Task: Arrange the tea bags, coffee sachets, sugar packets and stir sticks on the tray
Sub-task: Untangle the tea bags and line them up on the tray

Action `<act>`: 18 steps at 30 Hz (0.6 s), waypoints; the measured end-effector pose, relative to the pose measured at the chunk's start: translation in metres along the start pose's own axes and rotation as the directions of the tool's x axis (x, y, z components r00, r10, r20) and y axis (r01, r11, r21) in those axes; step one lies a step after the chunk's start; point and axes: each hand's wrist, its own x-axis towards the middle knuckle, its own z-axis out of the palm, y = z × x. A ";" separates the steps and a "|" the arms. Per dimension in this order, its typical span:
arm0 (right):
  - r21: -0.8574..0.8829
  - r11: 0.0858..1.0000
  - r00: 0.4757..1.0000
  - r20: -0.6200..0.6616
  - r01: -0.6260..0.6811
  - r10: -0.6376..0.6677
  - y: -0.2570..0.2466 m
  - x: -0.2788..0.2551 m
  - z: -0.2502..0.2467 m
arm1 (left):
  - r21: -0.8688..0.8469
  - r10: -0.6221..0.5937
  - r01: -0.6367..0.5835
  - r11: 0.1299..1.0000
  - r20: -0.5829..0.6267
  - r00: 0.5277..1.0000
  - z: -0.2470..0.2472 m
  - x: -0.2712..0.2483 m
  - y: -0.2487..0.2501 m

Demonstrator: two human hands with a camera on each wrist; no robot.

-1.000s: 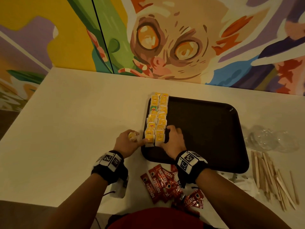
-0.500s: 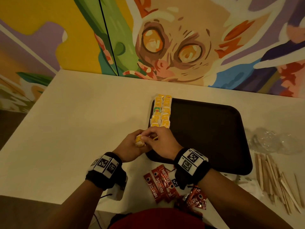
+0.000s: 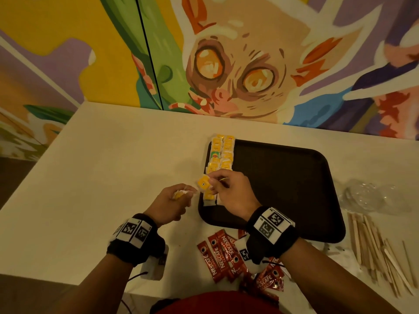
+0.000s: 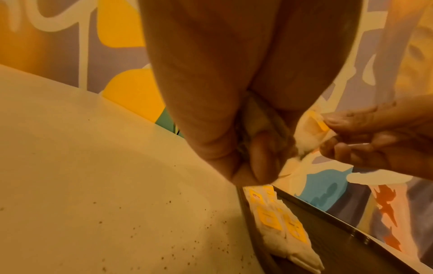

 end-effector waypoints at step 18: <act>-0.142 0.989 0.994 0.106 0.049 -0.034 0.000 -0.011 -0.019 | 0.445 0.386 -0.335 0.831 -0.026 0.922 0.002 0.012 0.022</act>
